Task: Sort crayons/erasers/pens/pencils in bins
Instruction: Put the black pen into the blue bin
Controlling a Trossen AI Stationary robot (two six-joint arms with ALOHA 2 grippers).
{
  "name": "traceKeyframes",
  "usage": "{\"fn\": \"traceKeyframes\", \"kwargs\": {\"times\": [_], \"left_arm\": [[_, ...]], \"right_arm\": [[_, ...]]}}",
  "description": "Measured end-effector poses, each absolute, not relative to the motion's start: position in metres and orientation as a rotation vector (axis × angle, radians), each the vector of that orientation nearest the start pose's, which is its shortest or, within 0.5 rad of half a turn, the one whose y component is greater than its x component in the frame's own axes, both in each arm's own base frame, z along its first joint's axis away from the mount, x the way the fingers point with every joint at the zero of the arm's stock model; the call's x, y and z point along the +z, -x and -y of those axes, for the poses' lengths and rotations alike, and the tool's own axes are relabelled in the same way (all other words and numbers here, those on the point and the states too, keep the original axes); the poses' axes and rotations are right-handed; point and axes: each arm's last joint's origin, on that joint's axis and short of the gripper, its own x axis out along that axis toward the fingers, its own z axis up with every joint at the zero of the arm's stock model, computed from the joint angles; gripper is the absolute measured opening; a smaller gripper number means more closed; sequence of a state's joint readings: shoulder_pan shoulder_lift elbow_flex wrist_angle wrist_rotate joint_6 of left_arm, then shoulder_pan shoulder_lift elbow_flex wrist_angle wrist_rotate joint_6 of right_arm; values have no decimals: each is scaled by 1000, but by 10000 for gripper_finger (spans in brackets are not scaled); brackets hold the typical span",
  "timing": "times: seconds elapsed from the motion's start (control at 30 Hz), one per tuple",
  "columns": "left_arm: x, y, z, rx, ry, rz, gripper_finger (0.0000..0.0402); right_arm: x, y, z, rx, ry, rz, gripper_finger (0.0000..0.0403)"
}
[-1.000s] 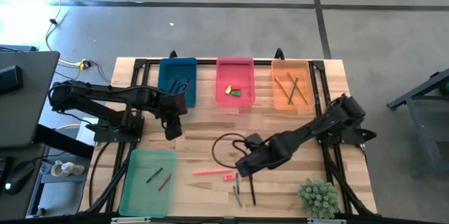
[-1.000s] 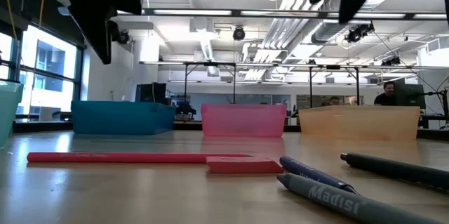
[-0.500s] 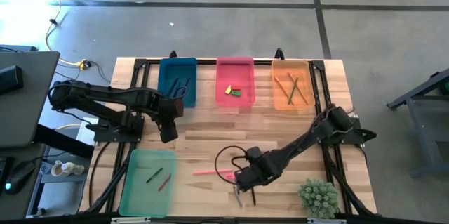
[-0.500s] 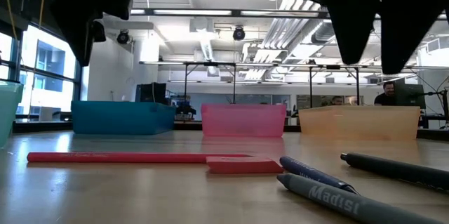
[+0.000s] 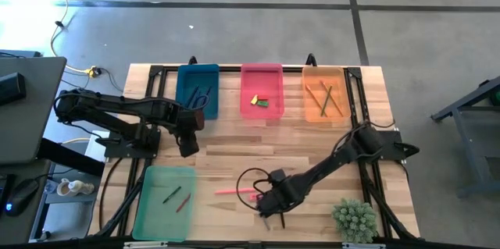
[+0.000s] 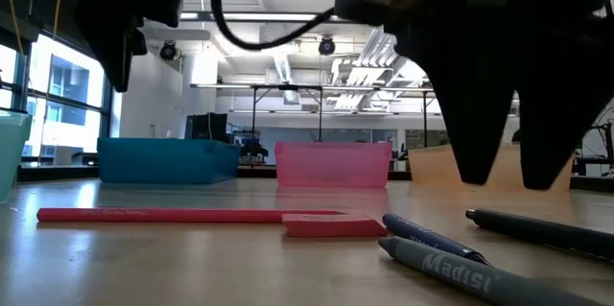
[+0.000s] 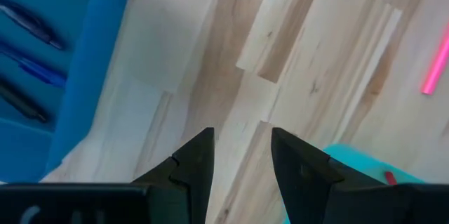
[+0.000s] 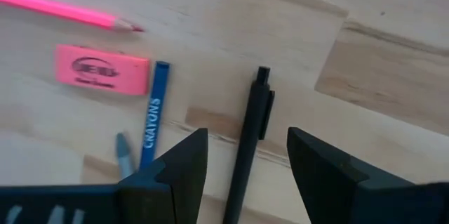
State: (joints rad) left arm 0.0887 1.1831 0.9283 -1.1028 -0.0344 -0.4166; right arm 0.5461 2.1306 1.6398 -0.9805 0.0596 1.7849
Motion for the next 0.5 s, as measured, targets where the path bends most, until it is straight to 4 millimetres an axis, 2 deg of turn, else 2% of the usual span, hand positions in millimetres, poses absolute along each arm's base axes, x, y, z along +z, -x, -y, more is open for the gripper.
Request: {"fn": "traceKeyframes", "kwargs": {"times": [0.37, 0.5], "left_arm": [[250, -192, -18, 392, 382, -1314, 131], [250, -192, -18, 392, 383, -1314, 131]], "right_arm": [[146, -359, -217, -937, -1009, -1270, 187], [144, -359, -217, -955, -1016, -1269, 167]]}}
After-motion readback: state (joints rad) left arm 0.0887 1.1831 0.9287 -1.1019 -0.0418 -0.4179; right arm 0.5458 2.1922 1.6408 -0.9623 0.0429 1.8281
